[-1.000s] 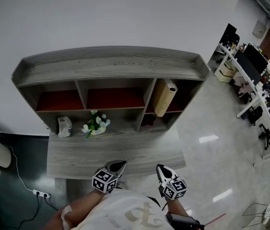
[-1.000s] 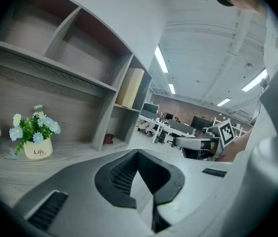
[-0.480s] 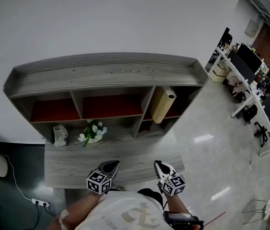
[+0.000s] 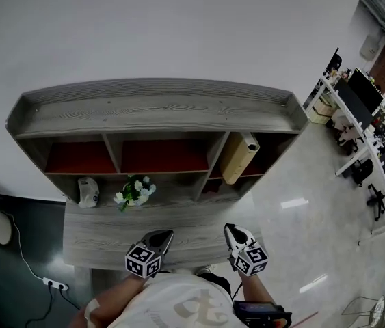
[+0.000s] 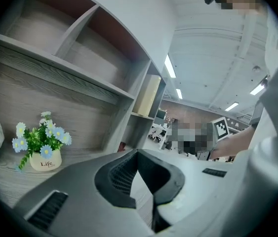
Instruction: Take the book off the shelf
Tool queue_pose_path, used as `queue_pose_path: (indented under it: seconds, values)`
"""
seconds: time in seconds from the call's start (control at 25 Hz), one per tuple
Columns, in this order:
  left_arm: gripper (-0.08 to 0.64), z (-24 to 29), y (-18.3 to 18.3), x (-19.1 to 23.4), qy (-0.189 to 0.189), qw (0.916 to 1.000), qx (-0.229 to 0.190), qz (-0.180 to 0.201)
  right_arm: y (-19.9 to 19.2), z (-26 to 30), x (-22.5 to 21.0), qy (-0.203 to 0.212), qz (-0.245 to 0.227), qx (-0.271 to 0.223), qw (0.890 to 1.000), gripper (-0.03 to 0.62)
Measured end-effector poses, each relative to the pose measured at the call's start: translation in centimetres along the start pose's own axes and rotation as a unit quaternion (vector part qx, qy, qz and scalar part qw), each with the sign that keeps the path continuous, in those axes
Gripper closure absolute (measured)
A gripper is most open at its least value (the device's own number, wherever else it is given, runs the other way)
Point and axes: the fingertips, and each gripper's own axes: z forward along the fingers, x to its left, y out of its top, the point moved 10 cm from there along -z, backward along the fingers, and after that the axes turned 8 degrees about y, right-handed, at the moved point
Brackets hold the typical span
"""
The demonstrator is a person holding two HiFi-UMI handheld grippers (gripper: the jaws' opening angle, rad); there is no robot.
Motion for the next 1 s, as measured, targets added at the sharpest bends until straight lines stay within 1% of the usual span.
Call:
queue_pose_path:
  seconds: [0.48, 0.64, 0.72, 0.8, 0.88, 1.0]
  values:
    - [0.558, -0.4, -0.7, 0.4, 0.021, 0.9997, 0.014, -0.002, 3.5, 1.4, -4.8, -0.008, 0.002, -0.051, 0.999, 0.586]
    - [0.558, -0.7, -0.7, 0.6, 0.026, 0.9996, 0.014, -0.001, 5.0, 1.7, -6.4, -0.015, 0.004, -0.067, 0.998, 0.572]
    - [0.558, -0.7, -0.7, 0.8, 0.028, 0.9995, 0.013, -0.002, 6.1, 2.0, -6.9, -0.017, -0.002, -0.073, 0.997, 0.541]
    - [0.558, -0.8, -0.7, 0.9, 0.029, 0.9995, 0.012, -0.003, 7.1, 2.2, -7.3, -0.019, -0.009, -0.078, 0.997, 0.541]
    - [0.558, -0.9, -0.8, 1.0, 0.03, 0.9995, 0.01, -0.005, 7.9, 2.3, -7.5, -0.022, -0.013, -0.082, 0.996, 0.502]
    - [0.558, -1.1, -0.9, 1.2, 0.033, 0.9994, 0.008, -0.008, 9.0, 2.6, -7.6, -0.026, -0.021, -0.087, 0.996, 0.466]
